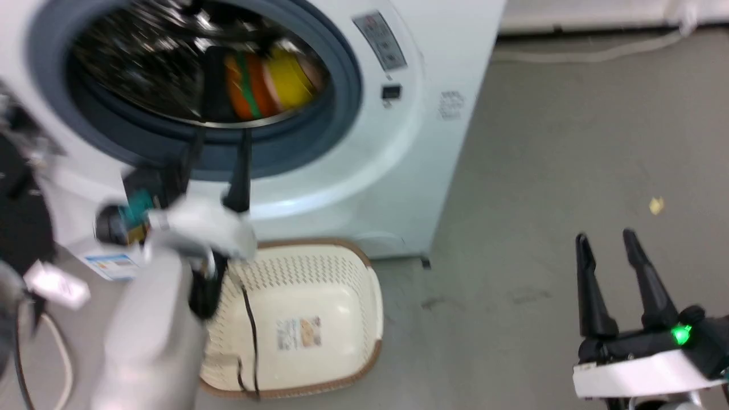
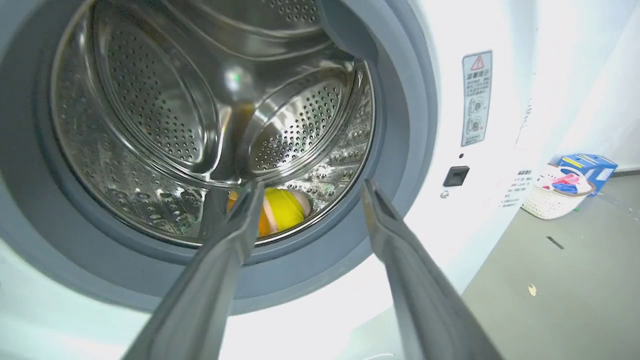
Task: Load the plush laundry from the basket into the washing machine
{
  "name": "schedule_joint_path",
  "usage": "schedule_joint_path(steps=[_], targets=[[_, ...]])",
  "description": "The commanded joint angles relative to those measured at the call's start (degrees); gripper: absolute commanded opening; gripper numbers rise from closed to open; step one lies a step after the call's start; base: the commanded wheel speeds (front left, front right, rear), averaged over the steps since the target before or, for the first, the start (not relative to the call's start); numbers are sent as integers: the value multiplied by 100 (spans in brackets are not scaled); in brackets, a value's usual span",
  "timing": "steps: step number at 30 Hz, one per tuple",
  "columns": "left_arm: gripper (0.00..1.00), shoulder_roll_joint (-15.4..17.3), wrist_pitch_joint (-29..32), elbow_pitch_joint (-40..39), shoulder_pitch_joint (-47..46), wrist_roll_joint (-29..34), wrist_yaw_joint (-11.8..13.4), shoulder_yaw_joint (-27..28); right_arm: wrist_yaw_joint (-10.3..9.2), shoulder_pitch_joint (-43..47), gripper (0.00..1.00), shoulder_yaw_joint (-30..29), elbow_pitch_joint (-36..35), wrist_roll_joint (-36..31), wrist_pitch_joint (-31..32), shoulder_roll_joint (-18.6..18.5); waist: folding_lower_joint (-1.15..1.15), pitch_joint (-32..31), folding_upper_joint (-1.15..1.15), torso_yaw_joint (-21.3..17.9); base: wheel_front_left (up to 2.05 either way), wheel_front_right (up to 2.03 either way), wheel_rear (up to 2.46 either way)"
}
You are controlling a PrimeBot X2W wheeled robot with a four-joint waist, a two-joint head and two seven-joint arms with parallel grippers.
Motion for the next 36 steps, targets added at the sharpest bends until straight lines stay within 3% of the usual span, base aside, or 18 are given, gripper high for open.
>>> schedule_joint_path(steps=[1,6,11,20,36], targets=[[100,-35,-26,-377,572,42,160,-12,3,158,100,15,50,-64,-26,-22,2,-450,0,327,0,0,0],[100,-275,-29,-1519,1899,47,625,142,3,406,100,168,188,-202,-26,-20,2,-667,0,457,0,0,0],[100,-499,-29,-2457,3005,29,893,286,3,584,100,235,294,-225,-26,-14,2,-789,0,564,0,0,0],[100,-663,-30,-3340,4022,322,942,163,3,800,100,182,497,-219,-26,3,2,-831,0,744,0,0,0],[100,-746,-30,-3266,4134,609,1050,128,3,762,100,164,744,-239,-26,15,2,-782,0,766,0,0,0]])
